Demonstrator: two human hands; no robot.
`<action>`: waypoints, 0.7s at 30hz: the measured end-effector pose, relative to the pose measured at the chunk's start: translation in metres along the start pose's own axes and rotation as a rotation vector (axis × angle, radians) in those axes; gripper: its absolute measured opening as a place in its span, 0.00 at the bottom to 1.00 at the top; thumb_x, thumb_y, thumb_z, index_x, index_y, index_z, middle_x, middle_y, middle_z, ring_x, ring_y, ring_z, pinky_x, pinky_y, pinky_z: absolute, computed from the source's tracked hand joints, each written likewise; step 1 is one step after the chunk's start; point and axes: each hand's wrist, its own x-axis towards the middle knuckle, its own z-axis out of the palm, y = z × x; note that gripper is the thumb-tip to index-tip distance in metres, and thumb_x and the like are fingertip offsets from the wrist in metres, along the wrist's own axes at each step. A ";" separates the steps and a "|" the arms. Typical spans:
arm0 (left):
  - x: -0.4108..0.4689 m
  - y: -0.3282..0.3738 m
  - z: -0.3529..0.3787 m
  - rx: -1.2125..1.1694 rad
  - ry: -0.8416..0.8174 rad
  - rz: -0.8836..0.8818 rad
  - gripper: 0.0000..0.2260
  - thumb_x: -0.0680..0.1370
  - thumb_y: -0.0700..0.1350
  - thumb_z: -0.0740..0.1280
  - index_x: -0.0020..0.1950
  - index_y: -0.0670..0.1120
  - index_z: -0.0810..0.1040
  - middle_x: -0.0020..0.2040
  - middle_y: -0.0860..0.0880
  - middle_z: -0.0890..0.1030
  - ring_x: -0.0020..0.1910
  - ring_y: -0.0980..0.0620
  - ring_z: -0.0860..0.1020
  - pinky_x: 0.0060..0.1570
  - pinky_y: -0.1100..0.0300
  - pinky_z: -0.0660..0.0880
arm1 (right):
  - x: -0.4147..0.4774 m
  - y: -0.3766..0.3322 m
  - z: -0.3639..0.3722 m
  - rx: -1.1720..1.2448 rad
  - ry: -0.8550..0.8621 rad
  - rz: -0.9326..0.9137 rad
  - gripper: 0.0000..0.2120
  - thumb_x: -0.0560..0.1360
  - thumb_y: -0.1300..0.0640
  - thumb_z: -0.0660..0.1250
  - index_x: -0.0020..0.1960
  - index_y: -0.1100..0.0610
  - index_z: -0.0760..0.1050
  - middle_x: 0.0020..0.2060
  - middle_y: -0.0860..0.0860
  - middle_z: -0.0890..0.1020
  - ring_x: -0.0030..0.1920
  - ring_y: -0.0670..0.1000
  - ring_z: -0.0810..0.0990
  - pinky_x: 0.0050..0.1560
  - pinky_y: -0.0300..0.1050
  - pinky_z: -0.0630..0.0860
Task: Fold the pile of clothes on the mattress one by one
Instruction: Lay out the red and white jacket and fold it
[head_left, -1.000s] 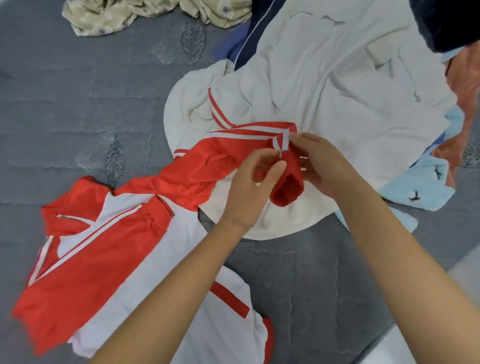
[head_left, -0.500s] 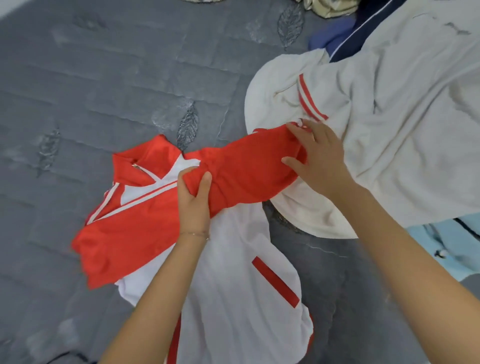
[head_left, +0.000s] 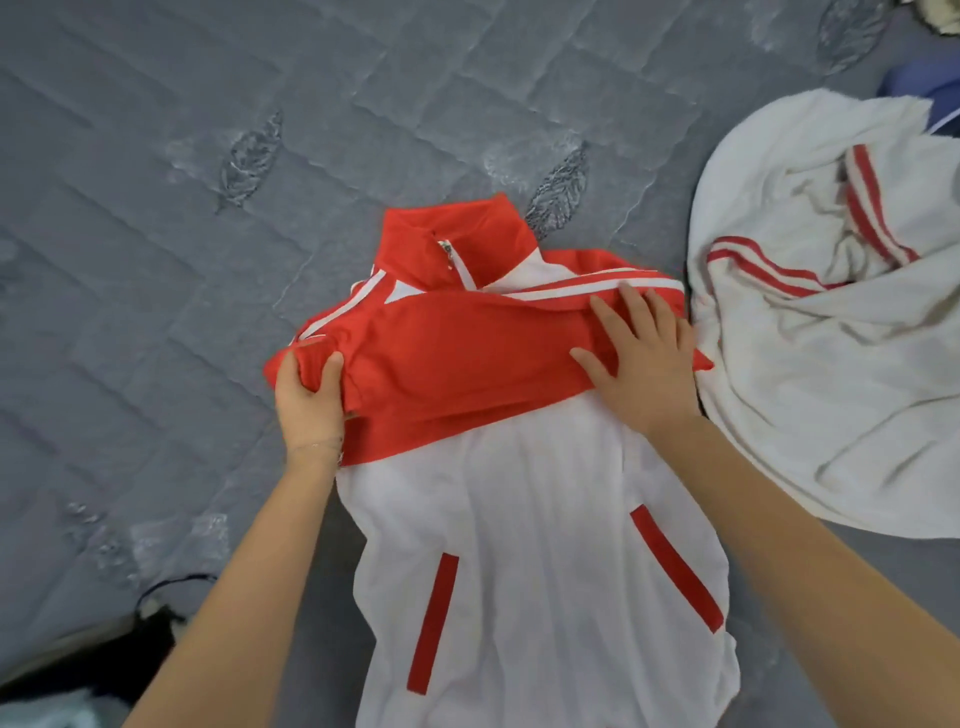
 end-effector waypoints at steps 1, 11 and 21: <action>0.004 -0.008 -0.008 0.060 0.014 0.026 0.12 0.78 0.44 0.67 0.59 0.41 0.75 0.53 0.49 0.77 0.59 0.44 0.76 0.59 0.60 0.70 | 0.000 -0.005 0.003 -0.013 0.031 0.003 0.29 0.76 0.39 0.60 0.72 0.53 0.69 0.73 0.57 0.66 0.73 0.63 0.63 0.68 0.61 0.57; -0.007 -0.054 -0.009 0.890 -0.159 0.674 0.26 0.79 0.48 0.65 0.75 0.49 0.64 0.75 0.38 0.61 0.75 0.36 0.57 0.72 0.38 0.47 | 0.016 -0.015 0.037 -0.105 -0.031 0.092 0.28 0.80 0.41 0.56 0.78 0.48 0.56 0.78 0.57 0.53 0.77 0.61 0.48 0.74 0.61 0.43; -0.013 -0.104 -0.001 1.062 -0.343 0.524 0.26 0.80 0.61 0.44 0.78 0.55 0.50 0.79 0.45 0.50 0.78 0.45 0.46 0.72 0.40 0.37 | 0.052 0.028 0.011 0.191 0.210 0.044 0.13 0.75 0.65 0.64 0.58 0.66 0.76 0.54 0.64 0.77 0.58 0.64 0.74 0.63 0.49 0.66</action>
